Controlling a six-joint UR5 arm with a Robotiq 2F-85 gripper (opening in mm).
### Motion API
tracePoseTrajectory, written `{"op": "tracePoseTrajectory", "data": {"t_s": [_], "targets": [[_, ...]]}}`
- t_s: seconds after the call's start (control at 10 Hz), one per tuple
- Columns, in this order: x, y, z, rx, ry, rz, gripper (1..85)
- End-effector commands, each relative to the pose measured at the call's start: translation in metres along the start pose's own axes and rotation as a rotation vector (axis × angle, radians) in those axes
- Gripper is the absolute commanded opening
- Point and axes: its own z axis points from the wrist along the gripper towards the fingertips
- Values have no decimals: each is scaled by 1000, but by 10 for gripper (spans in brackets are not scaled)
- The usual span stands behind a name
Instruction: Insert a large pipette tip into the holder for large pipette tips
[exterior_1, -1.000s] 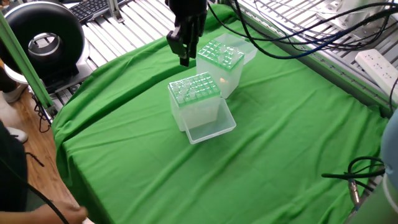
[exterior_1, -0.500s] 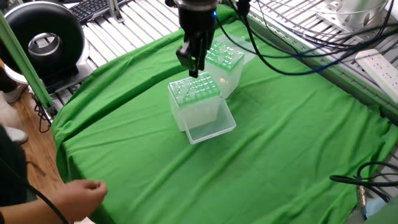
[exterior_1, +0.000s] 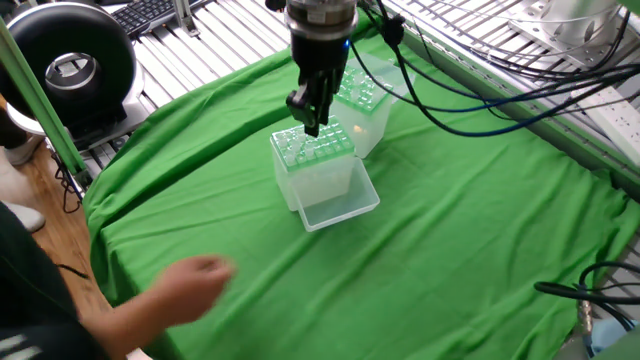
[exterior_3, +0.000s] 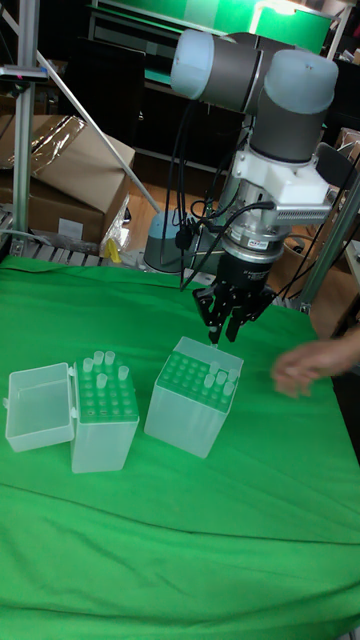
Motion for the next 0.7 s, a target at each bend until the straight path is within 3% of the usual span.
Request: {"op": "tracePoseTrajectory", "data": {"t_s": [0.0,0.1,0.2,0.5,0.6], "targets": [[14,5,5,-24,48,7,323],[21,8,5,-34,76,15,323],[21,8,5,-35,79,18,323],[-2,6,37,-35,51,28,327],[-3,5,39,-32,52,27,327]]}}
